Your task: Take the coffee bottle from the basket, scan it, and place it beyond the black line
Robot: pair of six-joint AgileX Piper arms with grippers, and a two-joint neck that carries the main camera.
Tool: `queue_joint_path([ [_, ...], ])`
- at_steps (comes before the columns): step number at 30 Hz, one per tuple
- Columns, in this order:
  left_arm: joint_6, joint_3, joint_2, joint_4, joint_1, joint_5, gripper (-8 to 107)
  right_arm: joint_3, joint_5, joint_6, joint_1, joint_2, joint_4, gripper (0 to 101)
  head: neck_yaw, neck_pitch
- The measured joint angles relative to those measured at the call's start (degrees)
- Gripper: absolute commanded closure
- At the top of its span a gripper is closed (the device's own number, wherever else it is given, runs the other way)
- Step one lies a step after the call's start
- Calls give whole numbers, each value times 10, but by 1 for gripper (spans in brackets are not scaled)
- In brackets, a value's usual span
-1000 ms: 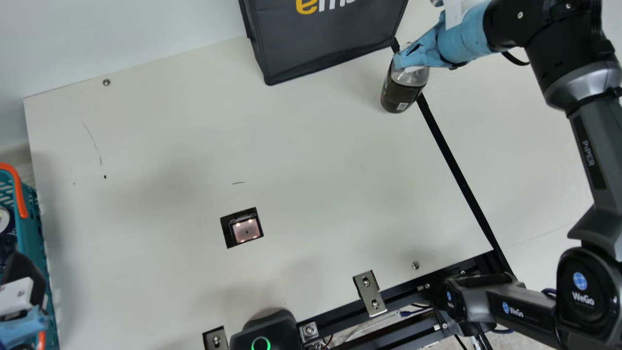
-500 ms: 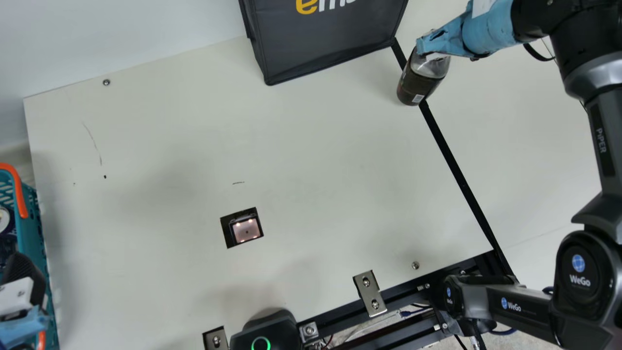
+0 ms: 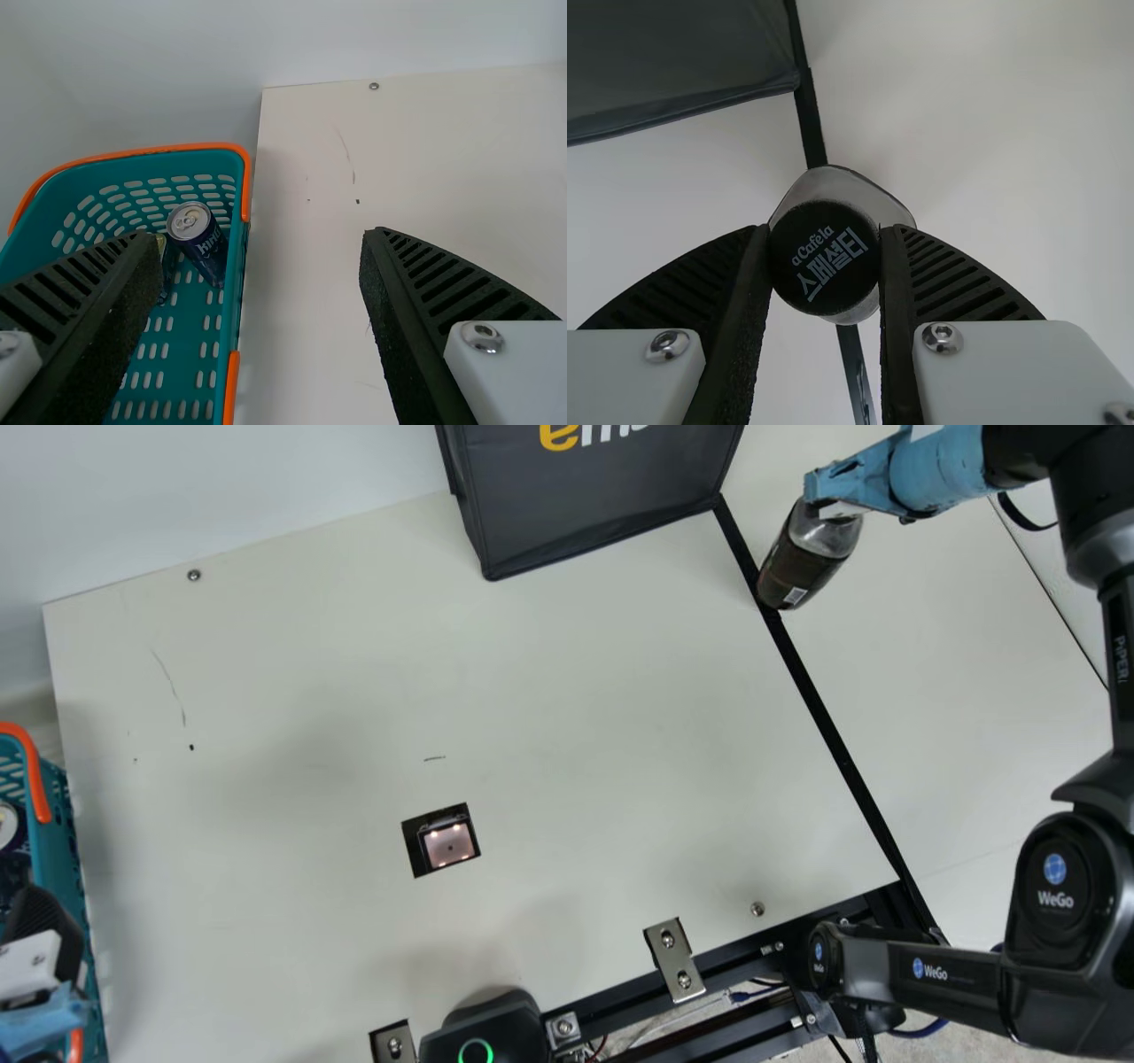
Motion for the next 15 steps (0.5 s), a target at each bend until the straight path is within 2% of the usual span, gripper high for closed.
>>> queue_joint_path([
  [15, 0, 0, 0, 0, 0, 0, 9, 1, -6, -4, -49, 15, -5, 101, 1, 0],
])
